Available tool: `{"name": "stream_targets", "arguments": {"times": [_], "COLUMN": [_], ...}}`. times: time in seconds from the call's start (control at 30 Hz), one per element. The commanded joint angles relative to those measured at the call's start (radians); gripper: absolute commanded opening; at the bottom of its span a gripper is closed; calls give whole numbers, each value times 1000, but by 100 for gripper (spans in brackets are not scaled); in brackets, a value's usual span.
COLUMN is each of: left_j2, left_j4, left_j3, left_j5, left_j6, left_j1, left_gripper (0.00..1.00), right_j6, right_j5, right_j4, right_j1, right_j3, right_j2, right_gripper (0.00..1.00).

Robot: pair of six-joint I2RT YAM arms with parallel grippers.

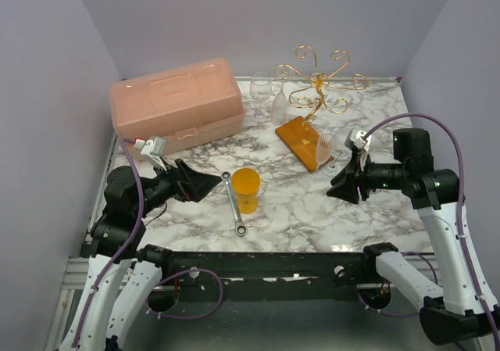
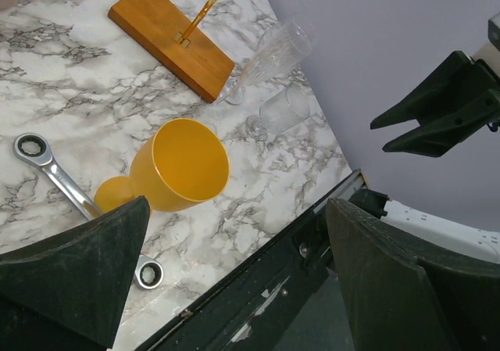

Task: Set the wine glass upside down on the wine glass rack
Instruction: Pick up the wine glass at the center of the board.

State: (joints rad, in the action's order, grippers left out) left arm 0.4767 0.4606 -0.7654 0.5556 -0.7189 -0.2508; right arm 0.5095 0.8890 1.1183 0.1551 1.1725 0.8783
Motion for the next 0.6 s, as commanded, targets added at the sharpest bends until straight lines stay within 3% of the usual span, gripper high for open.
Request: {"name": "stream_targets", "arguments": {"times": [0.0,0.2,0.57], "left_j2": [-17,-40,36], "left_j4": [13,40,-82], "left_j3": [-6,-5,21], "left_j5": [20,-13,25], "left_j6": [55,99,77], "left_j1": [-2,-2,-2], "left_gripper": [98,99,99], "right_j6": [-22,15,2], "right_j5": [77,91,75], "right_j4": [-96,-97,-146], "right_j1": [-8,-8,-68], "right_j3": [-68,-106,-171], "right_j2": [-21,-34,-51], "right_gripper": [44,45,47]}}
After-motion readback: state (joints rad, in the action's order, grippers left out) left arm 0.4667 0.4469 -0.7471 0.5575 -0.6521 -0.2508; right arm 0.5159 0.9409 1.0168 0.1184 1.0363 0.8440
